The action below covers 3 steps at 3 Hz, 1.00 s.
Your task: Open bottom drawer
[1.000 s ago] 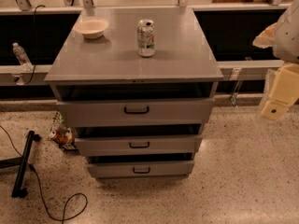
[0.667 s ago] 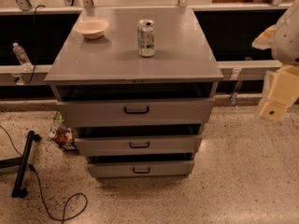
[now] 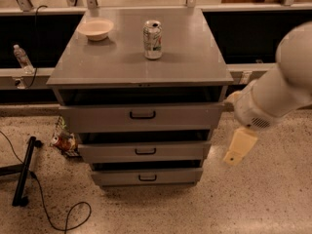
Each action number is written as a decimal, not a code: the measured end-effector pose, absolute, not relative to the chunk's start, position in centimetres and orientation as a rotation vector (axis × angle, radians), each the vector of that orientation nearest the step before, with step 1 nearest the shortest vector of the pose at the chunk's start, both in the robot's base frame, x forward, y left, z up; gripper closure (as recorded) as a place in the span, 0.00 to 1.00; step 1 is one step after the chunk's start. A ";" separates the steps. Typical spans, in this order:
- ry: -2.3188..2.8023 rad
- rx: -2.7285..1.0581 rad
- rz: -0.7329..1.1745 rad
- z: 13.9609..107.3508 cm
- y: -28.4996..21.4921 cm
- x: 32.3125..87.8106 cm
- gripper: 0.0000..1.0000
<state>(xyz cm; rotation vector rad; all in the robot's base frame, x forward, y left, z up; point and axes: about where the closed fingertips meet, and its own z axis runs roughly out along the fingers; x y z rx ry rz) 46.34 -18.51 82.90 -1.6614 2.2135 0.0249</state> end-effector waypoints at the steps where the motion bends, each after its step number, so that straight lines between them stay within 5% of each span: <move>1: 2.066 -1.730 0.079 76.9 -16.4 48.6 0.00; 3: 2.014 -1.736 0.047 76.8 -16.1 49.7 0.00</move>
Offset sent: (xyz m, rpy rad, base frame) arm 0.0198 0.0192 -0.0560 0.0555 -0.0403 0.0987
